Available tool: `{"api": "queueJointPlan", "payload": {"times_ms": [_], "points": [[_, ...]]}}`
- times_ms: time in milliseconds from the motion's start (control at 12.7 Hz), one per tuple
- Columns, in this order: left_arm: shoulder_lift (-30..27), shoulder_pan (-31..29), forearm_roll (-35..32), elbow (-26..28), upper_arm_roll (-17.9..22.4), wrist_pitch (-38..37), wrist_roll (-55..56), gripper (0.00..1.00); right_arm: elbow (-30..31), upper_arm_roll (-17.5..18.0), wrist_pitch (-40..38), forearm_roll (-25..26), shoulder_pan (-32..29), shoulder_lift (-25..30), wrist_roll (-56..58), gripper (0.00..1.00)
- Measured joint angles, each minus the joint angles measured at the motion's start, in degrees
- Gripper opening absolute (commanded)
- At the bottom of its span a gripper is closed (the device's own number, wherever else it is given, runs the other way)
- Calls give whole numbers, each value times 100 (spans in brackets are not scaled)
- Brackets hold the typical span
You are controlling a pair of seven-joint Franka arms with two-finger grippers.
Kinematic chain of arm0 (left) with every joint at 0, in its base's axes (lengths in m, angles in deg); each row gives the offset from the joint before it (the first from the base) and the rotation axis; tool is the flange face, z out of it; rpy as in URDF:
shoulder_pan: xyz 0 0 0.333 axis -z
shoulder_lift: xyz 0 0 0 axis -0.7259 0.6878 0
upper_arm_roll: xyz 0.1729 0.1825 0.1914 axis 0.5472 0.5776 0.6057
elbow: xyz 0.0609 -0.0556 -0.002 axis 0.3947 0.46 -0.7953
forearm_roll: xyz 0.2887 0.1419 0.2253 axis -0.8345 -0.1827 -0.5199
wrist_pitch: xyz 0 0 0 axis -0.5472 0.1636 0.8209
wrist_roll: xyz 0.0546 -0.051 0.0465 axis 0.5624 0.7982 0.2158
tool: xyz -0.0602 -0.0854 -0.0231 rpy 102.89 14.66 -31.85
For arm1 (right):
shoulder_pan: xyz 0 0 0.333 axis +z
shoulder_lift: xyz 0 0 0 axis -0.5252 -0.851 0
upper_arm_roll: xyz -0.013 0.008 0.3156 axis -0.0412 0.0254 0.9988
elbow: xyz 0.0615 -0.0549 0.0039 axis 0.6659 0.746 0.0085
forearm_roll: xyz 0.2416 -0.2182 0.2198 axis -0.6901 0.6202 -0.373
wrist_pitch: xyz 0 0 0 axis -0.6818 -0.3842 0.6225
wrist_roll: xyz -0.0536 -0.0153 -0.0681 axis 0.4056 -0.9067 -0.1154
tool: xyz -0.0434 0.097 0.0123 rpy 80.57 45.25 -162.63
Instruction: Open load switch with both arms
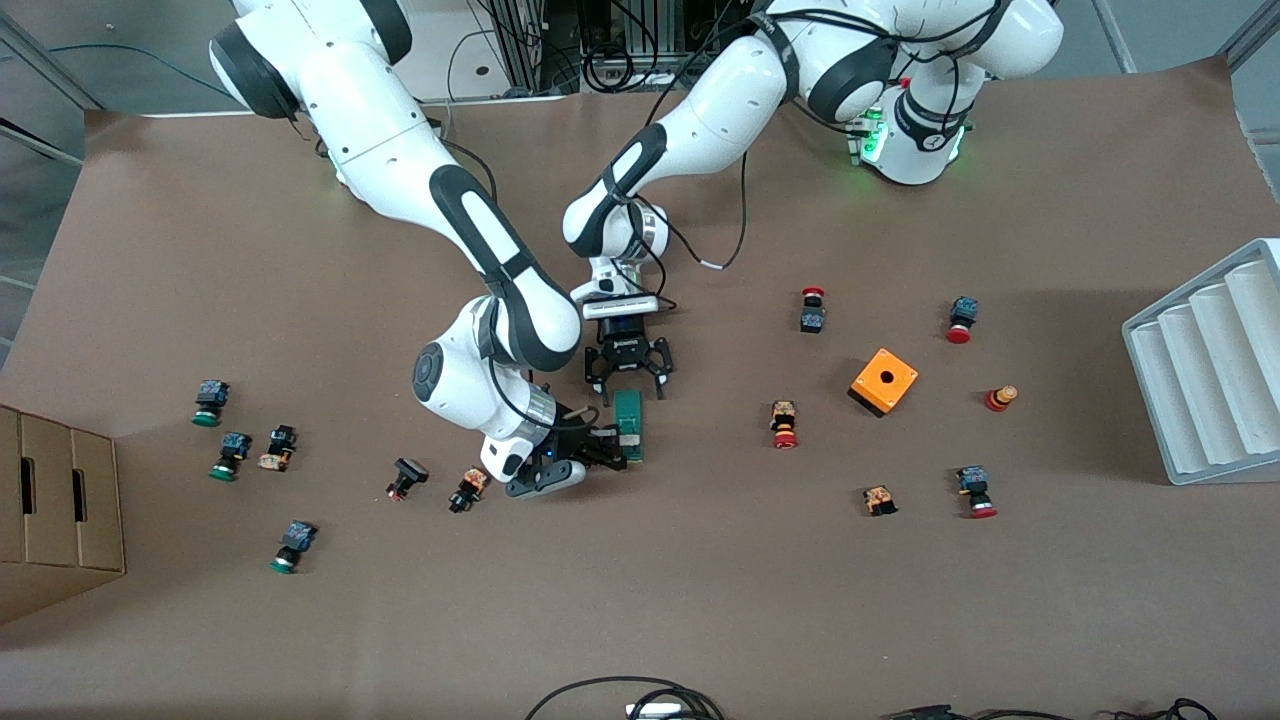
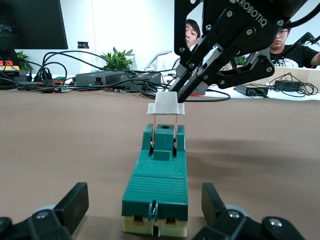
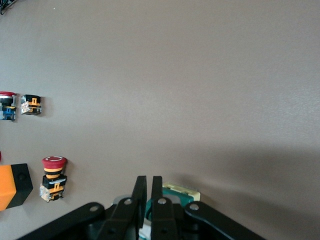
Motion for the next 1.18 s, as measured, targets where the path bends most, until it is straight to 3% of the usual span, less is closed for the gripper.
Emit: {"api": "queueJointPlan", "payload": {"times_ms": [1184], "points": [[0,0,0,0,0,0,0,100,0,45,122,0,58,-56,4,10]]}}
